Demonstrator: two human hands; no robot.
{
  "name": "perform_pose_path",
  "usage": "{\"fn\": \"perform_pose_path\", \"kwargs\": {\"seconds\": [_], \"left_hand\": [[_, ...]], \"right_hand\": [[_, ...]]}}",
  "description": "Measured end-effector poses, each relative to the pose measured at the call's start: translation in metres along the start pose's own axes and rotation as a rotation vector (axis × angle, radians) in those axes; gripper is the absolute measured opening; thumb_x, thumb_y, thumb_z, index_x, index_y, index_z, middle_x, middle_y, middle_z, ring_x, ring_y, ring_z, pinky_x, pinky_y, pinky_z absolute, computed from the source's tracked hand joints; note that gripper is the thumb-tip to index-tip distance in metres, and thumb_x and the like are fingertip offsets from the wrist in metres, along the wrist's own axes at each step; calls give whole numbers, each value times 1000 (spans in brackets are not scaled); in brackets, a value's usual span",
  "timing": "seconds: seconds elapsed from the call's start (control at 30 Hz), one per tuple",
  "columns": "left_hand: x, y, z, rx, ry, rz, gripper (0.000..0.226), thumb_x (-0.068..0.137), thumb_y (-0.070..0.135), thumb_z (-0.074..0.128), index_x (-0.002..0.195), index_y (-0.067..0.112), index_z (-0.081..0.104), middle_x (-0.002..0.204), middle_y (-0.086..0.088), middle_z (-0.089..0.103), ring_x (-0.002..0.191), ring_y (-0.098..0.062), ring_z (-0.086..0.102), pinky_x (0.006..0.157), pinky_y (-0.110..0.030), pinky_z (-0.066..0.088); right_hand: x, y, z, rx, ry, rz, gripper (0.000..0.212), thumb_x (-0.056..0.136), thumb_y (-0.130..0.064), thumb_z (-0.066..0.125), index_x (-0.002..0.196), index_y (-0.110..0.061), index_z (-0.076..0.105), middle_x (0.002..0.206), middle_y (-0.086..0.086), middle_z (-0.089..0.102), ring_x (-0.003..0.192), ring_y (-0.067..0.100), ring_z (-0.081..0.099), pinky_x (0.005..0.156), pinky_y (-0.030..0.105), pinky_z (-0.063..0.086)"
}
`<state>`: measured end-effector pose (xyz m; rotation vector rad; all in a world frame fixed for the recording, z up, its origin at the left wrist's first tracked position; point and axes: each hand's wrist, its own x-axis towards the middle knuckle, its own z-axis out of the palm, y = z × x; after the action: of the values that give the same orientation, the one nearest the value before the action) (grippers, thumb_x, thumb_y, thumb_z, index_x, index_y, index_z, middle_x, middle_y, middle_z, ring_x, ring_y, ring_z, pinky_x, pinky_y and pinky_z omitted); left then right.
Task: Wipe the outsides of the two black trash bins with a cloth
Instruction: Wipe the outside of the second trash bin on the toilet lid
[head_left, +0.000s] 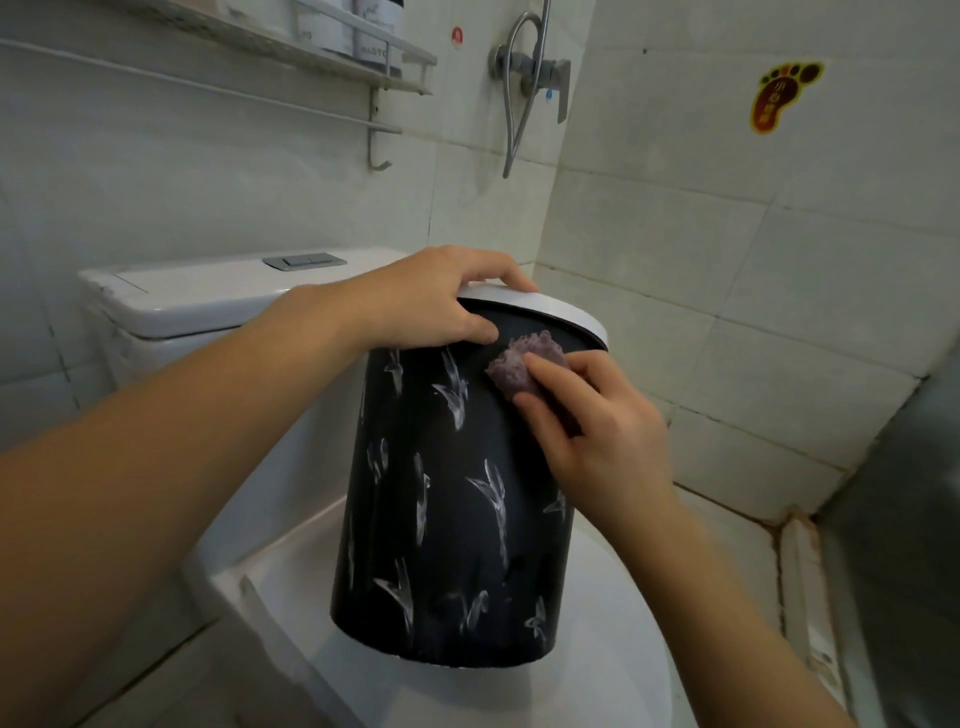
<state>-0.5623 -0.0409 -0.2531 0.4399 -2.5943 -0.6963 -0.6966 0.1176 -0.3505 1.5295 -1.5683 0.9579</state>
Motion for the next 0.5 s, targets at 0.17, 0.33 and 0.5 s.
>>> {"fn": "perform_pose_path", "kwargs": {"seconds": [0.17, 0.33, 0.5], "left_hand": [[-2, 2, 3, -34, 7, 28, 46, 85, 15, 70, 118, 46, 63, 101, 14, 62, 91, -2, 58, 76, -22, 42], [-2, 0, 4, -50, 1, 16, 46, 86, 16, 70, 116, 49, 61, 98, 15, 60, 88, -5, 59, 75, -25, 44], [-5, -4, 1, -71, 3, -16, 45, 89, 15, 69, 120, 47, 60, 101, 14, 60, 94, -9, 61, 78, -26, 48]], "right_hand": [[22, 2, -5, -44, 13, 101, 27, 91, -30, 67, 114, -15, 68, 105, 3, 70, 86, 23, 64, 64, 31, 49], [6, 0, -2, -61, 26, 28, 27, 90, -29, 71, 110, -11, 71, 101, 5, 68, 83, 23, 65, 61, 35, 53], [-16, -1, -5, -62, -80, -91, 39, 87, -24, 66, 123, -9, 67, 113, 10, 64, 93, 24, 62, 64, 37, 56]]}}
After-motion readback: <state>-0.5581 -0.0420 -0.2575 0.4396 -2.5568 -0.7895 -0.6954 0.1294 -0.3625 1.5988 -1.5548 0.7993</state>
